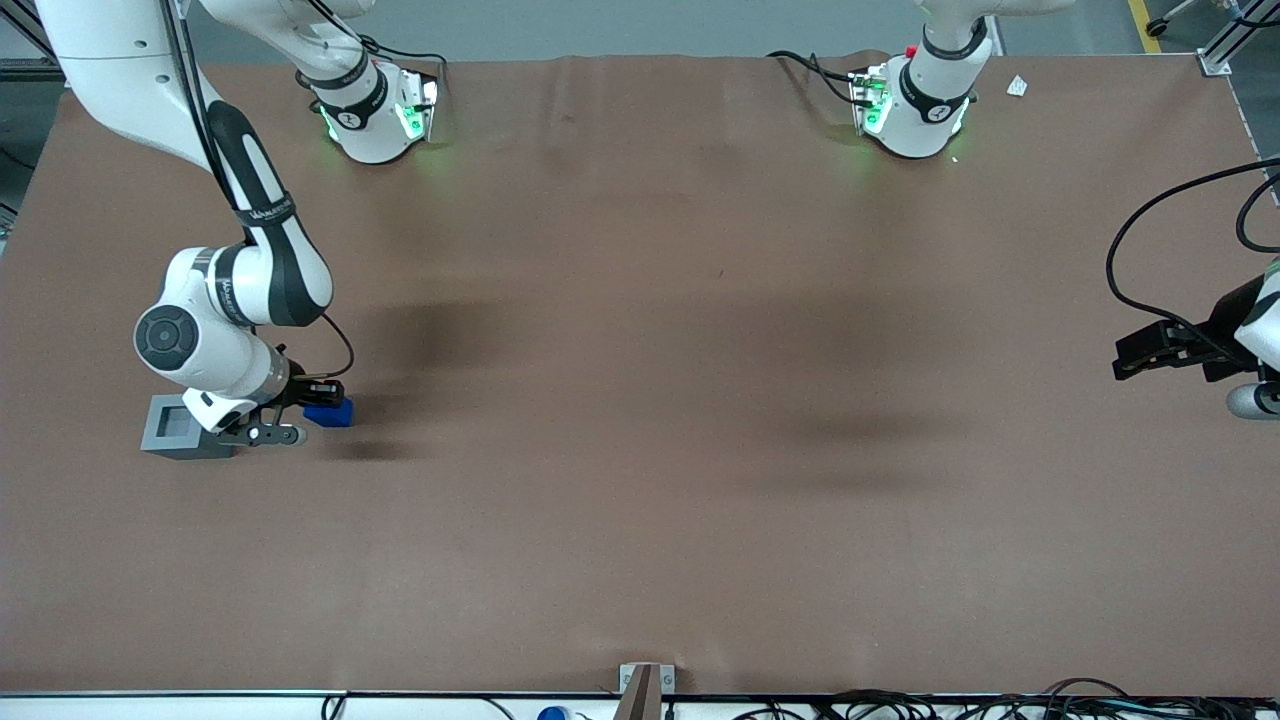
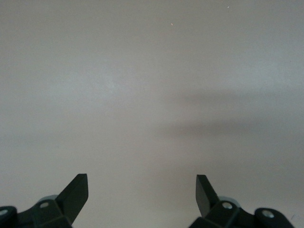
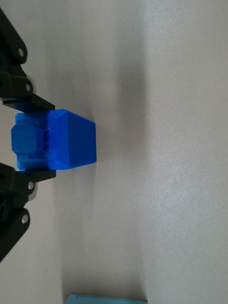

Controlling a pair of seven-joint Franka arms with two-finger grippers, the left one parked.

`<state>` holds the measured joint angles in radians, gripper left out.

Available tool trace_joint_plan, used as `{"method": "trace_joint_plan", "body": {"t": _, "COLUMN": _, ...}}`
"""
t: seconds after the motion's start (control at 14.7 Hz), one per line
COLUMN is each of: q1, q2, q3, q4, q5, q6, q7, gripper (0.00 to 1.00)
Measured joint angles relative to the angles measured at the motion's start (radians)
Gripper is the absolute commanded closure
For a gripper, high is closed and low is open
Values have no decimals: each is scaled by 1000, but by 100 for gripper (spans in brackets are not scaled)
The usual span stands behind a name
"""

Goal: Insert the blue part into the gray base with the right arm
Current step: 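Carry the blue block over the gray base's square opening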

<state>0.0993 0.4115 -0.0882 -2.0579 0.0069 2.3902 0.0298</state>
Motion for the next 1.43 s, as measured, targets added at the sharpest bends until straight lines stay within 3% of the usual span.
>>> {"method": "trace_joint_plan", "body": {"t": 0.2, "q1": 2, "q2": -1, "q3": 0, "q4": 18, "q5": 0, "q6": -19, "q7": 0, "gripper": 99}}
{"method": "trace_joint_plan", "body": {"t": 0.41, "q1": -22, "q2": -15, "q3": -9, "q4": 141, "q5": 0, "q6": -215, "q7": -7, "gripper": 99}}
{"method": "trace_joint_plan", "body": {"t": 0.61, "q1": -109, "q2": -35, "q3": -14, "q4": 276, "q5": 0, "q6": -353, "q7": -90, "gripper": 99}}
{"method": "trace_joint_plan", "body": {"t": 1.43, "q1": -320, "q2": -40, "q3": -18, "q4": 314, "q5": 0, "q6": -356, "q7": -346, "gripper": 98}}
